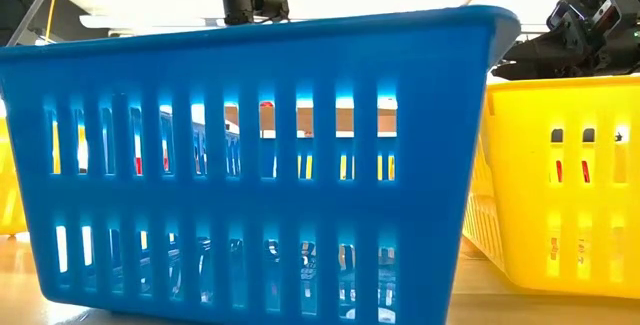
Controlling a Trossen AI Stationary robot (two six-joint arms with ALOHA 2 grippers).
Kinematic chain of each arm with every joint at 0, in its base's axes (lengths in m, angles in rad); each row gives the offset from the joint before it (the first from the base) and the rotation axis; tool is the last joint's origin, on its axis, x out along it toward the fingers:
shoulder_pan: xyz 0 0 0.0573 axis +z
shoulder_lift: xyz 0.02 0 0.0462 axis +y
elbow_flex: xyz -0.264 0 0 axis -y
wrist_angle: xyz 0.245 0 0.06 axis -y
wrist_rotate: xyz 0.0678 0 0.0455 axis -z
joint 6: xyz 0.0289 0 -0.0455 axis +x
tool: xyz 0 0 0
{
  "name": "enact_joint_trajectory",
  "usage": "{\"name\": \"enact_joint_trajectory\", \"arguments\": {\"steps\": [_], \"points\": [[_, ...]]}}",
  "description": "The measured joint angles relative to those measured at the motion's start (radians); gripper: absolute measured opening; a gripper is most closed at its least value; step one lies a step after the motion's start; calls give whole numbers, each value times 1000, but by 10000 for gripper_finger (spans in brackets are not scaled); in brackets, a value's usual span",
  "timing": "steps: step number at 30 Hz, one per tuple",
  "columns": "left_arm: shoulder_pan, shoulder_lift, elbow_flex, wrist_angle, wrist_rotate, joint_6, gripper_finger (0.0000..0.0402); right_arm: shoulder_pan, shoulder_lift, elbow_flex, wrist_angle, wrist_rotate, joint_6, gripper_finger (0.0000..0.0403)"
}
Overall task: Stack baskets on shelf by color
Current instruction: Put the bottom left red bin on the shelf
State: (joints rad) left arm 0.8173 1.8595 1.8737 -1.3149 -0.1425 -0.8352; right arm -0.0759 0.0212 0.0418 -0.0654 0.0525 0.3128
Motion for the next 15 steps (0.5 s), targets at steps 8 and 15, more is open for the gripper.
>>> {"name": "enact_joint_trajectory", "arguments": {"steps": [8, 15], "points": [[0, 0, 0, -2, 3, 35, 38, 0, 0, 0, 0, 0, 0, 135], [1, 0, 0, 2, 3, 27, 74, 0, 0, 0, 0, 0, 0, 135]]}}
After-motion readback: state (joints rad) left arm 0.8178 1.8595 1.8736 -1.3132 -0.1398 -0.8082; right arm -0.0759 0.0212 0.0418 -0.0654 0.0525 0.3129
